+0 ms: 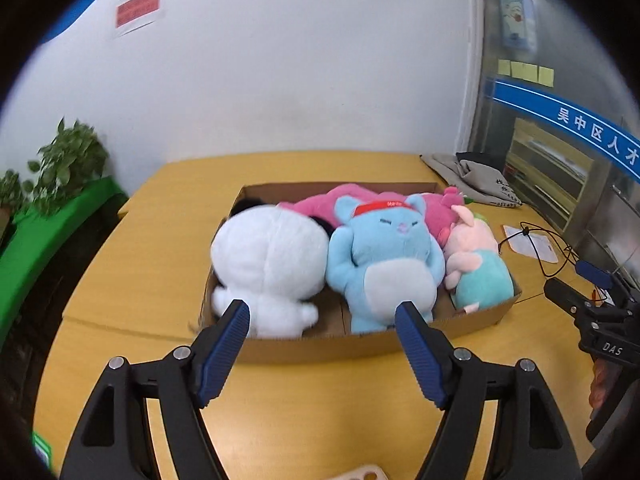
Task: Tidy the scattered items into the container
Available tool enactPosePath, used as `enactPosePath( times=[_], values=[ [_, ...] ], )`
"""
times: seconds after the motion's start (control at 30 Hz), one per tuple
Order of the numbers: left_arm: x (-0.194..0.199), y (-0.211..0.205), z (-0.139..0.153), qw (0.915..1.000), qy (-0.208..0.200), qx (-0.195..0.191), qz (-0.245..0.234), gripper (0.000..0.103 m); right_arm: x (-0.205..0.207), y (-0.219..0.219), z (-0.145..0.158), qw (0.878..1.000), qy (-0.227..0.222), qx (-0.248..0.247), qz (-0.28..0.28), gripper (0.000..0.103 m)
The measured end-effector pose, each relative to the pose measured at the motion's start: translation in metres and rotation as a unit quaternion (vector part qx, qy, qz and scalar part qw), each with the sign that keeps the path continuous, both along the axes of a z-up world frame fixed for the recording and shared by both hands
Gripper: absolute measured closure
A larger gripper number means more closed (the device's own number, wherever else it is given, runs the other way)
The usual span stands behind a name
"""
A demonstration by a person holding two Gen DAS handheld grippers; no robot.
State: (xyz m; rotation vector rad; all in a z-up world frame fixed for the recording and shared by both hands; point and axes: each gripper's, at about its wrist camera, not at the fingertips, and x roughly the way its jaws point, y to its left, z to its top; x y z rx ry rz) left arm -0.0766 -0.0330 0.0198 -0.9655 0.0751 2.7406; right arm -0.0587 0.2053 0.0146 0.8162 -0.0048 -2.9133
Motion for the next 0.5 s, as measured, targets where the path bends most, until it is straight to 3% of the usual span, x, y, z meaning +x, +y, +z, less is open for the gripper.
enactPosePath(
  times=[0.27, 0.5],
  values=[
    [0.029, 0.009, -0.017, 1.0000, -0.001, -0.001, -0.003, 0.028, 0.023, -0.007, -0.016, 0.999, -0.035, 0.017, -0.035, 0.000],
    [0.032, 0.018, -0.024, 0.9999, -0.007, 0.003, -0.007, 0.028, 0.028, -0.003, -0.023, 0.997, -0.046, 0.025, -0.052, 0.000]
  ],
)
